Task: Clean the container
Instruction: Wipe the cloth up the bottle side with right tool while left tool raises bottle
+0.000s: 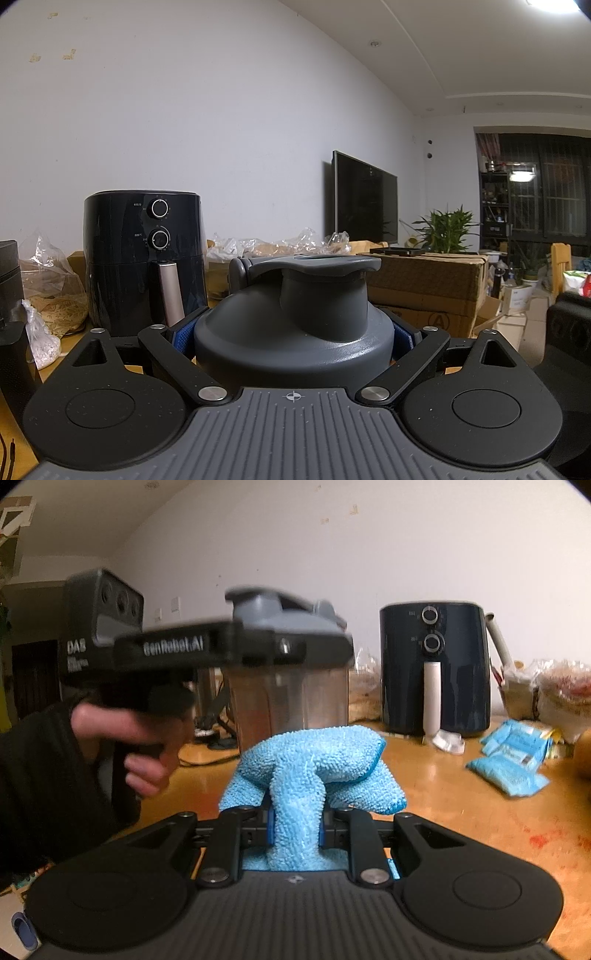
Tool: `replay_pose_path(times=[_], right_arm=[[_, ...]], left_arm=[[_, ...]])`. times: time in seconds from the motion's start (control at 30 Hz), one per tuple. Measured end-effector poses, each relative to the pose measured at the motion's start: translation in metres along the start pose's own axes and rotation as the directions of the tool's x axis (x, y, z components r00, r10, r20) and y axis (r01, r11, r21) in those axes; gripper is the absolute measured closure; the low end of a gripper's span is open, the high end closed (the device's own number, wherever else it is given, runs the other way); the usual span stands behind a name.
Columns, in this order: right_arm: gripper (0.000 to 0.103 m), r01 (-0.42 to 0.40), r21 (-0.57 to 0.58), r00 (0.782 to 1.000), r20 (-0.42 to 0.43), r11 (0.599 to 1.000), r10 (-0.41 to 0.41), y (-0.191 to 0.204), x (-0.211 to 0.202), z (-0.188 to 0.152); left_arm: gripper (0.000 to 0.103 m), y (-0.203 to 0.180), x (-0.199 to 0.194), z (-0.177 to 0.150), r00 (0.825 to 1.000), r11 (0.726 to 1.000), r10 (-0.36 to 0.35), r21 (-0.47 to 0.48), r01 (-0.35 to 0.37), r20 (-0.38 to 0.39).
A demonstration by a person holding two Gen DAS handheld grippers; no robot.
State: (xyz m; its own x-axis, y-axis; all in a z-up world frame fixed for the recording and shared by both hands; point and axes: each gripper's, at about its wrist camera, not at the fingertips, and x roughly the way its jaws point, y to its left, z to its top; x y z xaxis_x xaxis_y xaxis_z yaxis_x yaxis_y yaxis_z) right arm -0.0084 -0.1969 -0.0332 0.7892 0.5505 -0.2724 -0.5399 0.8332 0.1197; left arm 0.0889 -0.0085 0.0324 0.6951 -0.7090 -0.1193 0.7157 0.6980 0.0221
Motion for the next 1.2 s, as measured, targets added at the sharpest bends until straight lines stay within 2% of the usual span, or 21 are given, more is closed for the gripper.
replay_pose_path(times=[0.37,1.2], right_arm=[[0.090,0.006,0.013,0.996,-0.095,1.000,-0.005,-0.001,0.017,-0.028],[0.089,0.002,0.028,0.996,-0.094,1.000,0.000,-0.006,0.018,-0.031]], left_arm=[[0.008,-0.001,0.000,0.001,1.000,1.000,0.001,0.002,-0.001,0.003],[0.008,-0.004,-0.002,0.001,1.000,1.000,0.016,0.003,-0.016,0.010]])
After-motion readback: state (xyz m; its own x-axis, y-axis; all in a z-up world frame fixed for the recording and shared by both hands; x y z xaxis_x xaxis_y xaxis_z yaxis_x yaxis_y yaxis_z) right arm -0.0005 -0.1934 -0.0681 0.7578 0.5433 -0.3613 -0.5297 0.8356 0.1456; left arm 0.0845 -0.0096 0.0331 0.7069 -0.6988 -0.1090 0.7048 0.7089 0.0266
